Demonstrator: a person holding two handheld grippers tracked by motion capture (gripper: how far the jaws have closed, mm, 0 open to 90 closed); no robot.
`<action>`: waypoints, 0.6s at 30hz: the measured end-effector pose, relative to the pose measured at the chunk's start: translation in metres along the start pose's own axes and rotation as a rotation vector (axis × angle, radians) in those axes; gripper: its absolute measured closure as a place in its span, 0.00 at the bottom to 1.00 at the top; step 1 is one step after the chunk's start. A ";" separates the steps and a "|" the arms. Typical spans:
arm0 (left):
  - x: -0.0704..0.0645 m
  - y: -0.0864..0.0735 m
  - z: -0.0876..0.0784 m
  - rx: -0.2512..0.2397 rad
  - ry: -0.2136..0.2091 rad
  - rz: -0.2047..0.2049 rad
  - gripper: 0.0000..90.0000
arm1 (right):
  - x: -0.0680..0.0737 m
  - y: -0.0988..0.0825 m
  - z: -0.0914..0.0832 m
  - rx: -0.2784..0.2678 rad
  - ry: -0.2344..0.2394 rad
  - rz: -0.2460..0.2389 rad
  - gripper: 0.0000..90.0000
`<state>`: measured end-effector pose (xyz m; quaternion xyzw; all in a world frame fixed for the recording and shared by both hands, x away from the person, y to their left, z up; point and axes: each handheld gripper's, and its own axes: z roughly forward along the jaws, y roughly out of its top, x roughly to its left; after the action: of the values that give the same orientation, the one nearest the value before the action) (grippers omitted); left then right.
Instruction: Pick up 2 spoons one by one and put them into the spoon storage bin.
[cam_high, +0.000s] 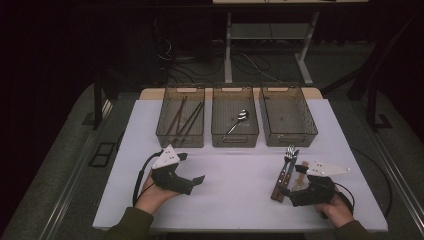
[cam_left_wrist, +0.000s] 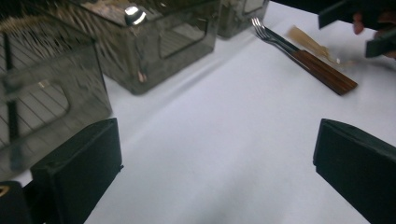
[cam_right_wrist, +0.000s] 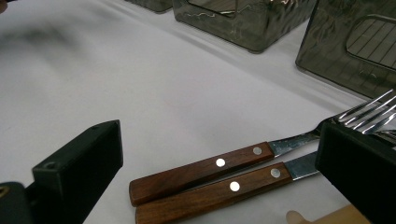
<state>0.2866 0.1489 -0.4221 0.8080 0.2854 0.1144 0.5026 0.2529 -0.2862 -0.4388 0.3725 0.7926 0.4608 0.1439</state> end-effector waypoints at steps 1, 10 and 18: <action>-0.001 -0.003 -0.001 0.007 -0.004 -0.004 0.00 | 0.000 0.000 0.000 0.000 -0.002 0.001 0.01; -0.003 -0.021 -0.013 0.045 -0.003 -0.012 0.00 | -0.003 -0.001 -0.002 0.006 -0.005 0.005 0.01; -0.004 -0.021 -0.009 0.068 -0.022 -0.003 0.00 | -0.014 0.002 -0.008 -0.014 -0.060 0.042 0.01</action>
<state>0.2719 0.1601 -0.4356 0.8254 0.2847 0.0952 0.4781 0.2586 -0.3008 -0.4340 0.4018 0.7768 0.4577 0.1603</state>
